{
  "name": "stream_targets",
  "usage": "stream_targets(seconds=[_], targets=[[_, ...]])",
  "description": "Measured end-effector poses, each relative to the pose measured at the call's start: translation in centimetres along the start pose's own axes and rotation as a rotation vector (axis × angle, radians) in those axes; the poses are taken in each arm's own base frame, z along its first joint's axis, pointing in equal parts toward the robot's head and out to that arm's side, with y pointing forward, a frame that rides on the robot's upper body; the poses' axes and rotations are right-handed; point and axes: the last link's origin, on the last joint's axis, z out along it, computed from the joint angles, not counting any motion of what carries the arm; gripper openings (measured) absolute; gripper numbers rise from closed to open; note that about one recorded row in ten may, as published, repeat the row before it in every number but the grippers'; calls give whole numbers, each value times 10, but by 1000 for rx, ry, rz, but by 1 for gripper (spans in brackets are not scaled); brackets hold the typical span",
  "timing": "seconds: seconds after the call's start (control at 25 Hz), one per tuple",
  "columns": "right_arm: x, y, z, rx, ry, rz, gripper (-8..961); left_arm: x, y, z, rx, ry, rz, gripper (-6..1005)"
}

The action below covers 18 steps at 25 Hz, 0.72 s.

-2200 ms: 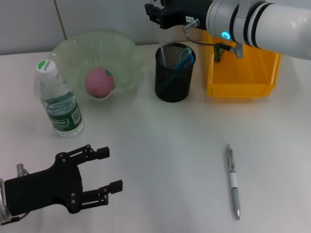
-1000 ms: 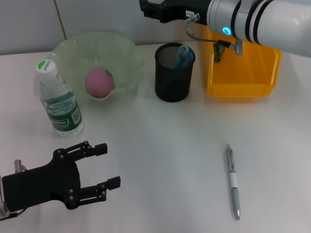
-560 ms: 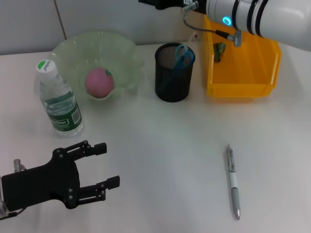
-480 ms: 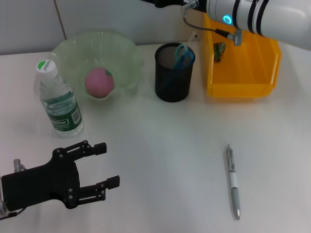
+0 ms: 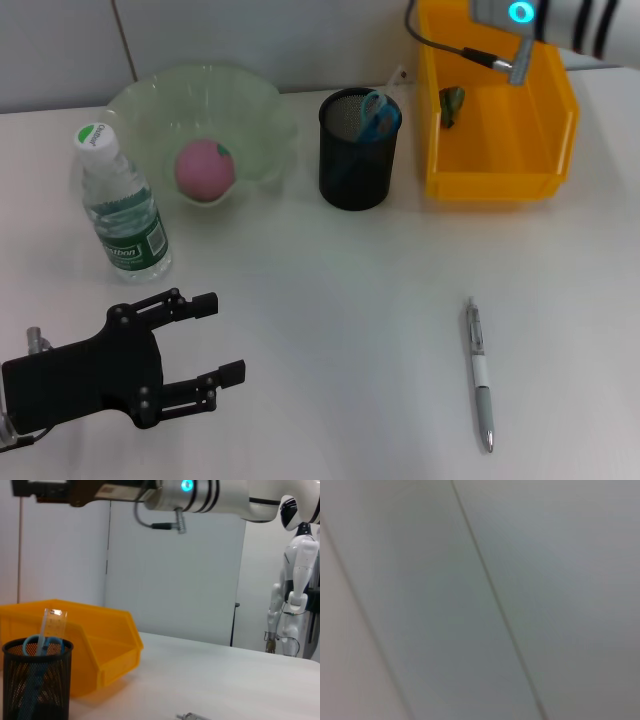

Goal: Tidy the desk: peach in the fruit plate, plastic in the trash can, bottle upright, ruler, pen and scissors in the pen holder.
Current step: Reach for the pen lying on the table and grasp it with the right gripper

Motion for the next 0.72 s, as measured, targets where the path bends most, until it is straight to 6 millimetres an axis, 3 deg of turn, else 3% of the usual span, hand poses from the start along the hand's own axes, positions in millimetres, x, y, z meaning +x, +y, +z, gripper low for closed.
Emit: stream_targets(seconds=[0.44,0.48,0.72], targets=[[20,-10,-65,-289,91,13,677,0,0,0,-3,1,-1,800],[23,-13,-77,-330,131,13,677,0,1,0,-4,2,-1,800],[36,-19,-102,-399,282,-9,676,0,1,-1,-3,3,-3,800]])
